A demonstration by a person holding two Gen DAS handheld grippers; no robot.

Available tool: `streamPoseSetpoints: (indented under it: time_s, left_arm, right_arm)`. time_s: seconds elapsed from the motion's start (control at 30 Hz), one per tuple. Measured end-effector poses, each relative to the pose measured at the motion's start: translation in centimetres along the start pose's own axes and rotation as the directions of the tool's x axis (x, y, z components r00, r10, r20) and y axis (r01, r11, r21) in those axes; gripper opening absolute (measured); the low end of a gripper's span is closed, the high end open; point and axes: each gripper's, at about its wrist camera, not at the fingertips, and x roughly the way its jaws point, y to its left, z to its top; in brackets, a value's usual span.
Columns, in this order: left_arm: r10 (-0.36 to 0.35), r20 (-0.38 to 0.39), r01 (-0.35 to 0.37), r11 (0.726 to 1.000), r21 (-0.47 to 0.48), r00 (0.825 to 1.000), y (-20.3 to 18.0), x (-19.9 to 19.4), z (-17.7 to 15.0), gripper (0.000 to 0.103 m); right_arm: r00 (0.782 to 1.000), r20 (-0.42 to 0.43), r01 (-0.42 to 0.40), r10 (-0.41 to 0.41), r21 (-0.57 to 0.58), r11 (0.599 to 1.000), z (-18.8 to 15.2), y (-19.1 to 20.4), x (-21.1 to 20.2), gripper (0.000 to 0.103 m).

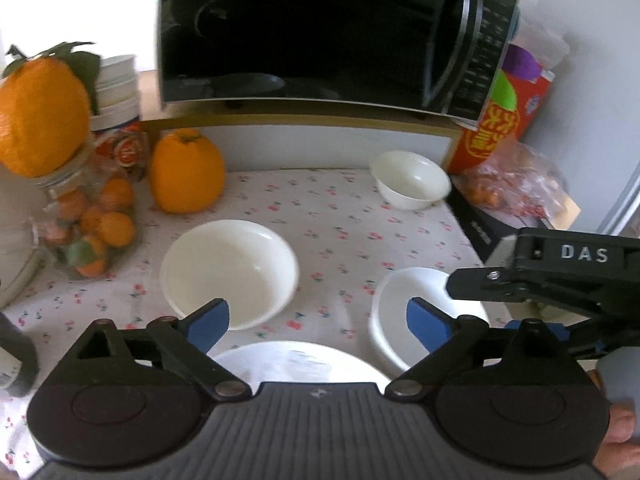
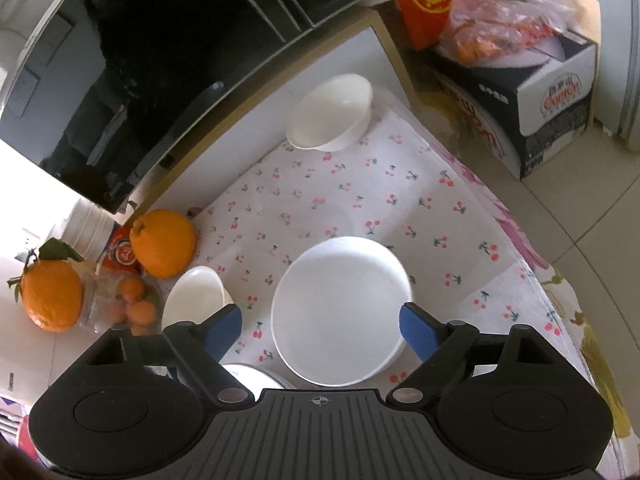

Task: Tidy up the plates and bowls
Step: 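Move both grippers to the larger white bowl rim and close them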

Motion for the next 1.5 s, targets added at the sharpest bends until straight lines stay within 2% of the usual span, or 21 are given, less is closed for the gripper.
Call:
streamPoseSetpoints:
  time_s: [0.37,0.53,0.63,0.87,1.03,1.13,1.23,1.37,1.5]
  left_arm:
    - [0.076,0.011,-0.074,0.991,-0.111,0.997,5.5,0.7,0.8,0.100]
    - [0.130,0.025,-0.122,0.971,-0.204,0.991,8.8,0.9,0.9,0.101]
    - [0.148,0.024,-0.140,0.966,-0.219,0.989,9.7,1.6,0.7,0.101]
    - [0.131,0.031,-0.120,0.966,-0.227,0.991,10.9,3.1,0.0,0.100]
    - [0.103,0.031,-0.092,0.965,-0.246,0.994,11.6,4.2,-0.3,0.096]
    - [0.074,0.031,-0.064,0.964,-0.259,0.997,11.8,4.4,-0.5,0.092]
    - [0.057,0.018,-0.049,0.960,-0.277,0.998,12.0,4.8,-0.7,0.083]
    - [0.027,-0.009,-0.029,0.951,-0.308,1.000,12.2,5.5,-0.9,0.066]
    - [0.013,-0.019,-0.018,0.951,-0.308,1.000,11.9,5.8,-1.1,0.053]
  right_arm:
    - [0.999,0.042,-0.029,0.030,-0.026,0.999,0.3,3.3,1.9,0.092]
    - [0.996,0.064,-0.060,0.061,-0.015,0.998,0.5,4.8,3.0,0.093]
    - [0.995,0.063,-0.083,0.084,-0.016,0.996,0.5,5.6,3.9,0.094]
    - [0.992,0.063,-0.102,0.105,-0.053,0.993,0.2,7.3,6.0,0.094]
    - [0.990,0.072,-0.108,0.118,-0.138,0.985,-0.3,8.5,7.2,0.094]
    - [0.990,0.081,-0.099,0.115,-0.182,0.978,-0.5,9.0,7.8,0.094]
    - [0.992,0.079,-0.076,0.095,-0.217,0.973,-0.8,9.5,8.5,0.094]
    - [0.993,0.082,-0.055,0.080,-0.272,0.961,-1.2,10.0,9.3,0.091]
    - [0.994,0.075,-0.047,0.076,-0.323,0.945,-1.7,10.5,9.9,0.079]
